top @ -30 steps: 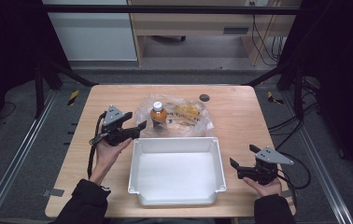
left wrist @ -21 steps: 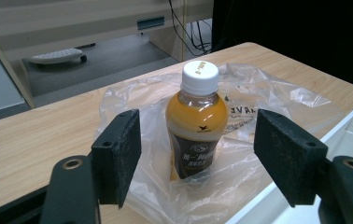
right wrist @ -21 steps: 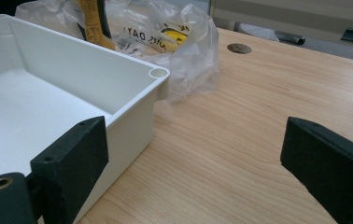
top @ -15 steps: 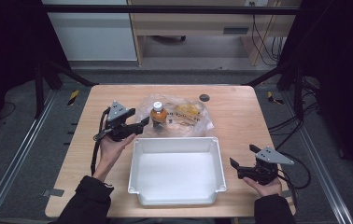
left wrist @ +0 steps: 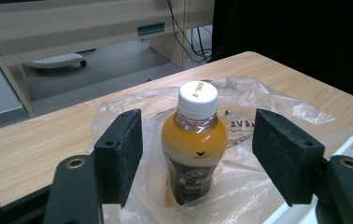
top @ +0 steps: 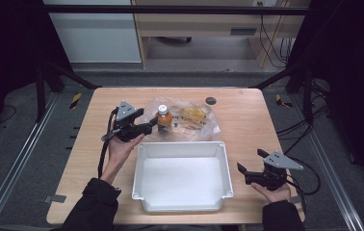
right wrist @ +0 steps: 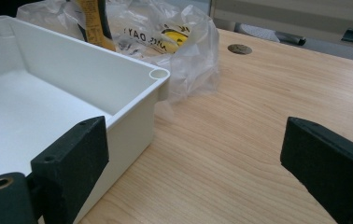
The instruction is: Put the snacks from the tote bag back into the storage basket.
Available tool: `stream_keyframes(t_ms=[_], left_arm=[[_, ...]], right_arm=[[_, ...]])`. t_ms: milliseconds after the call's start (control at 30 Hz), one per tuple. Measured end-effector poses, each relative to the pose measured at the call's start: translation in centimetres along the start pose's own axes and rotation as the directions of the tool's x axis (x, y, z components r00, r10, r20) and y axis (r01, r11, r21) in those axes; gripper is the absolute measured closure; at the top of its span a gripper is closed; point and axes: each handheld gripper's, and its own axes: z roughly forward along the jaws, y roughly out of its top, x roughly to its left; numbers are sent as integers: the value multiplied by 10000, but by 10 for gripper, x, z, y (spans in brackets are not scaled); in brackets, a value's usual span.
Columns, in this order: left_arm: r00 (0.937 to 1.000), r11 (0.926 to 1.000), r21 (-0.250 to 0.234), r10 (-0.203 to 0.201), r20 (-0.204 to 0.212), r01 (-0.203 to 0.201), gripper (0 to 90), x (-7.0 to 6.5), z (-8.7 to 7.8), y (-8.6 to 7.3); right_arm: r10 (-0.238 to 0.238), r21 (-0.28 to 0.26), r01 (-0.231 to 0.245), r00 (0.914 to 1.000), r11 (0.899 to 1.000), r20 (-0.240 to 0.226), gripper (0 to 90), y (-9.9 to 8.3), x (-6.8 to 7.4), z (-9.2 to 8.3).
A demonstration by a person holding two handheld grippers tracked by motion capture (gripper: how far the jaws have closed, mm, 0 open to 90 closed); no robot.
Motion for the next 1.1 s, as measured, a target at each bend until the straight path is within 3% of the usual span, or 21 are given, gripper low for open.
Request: stream_keyframes(t_ms=[233,567,1100], left_arm=[[9998,9998,-9,-204,44,204,337,2,8,0],[10000,10000,-84,22,72,-22,340,-4,18,9],[9996,9993,234,280,-35,-279,354,-7,37,14]], right_arm=[[11,-4,-11,10000,10000,-9,81,0,0,0],[17,-7,-17,10000,10000,-17,81,0,0,0],[8,2,-8,10000,10000,-25,81,0,0,0]])
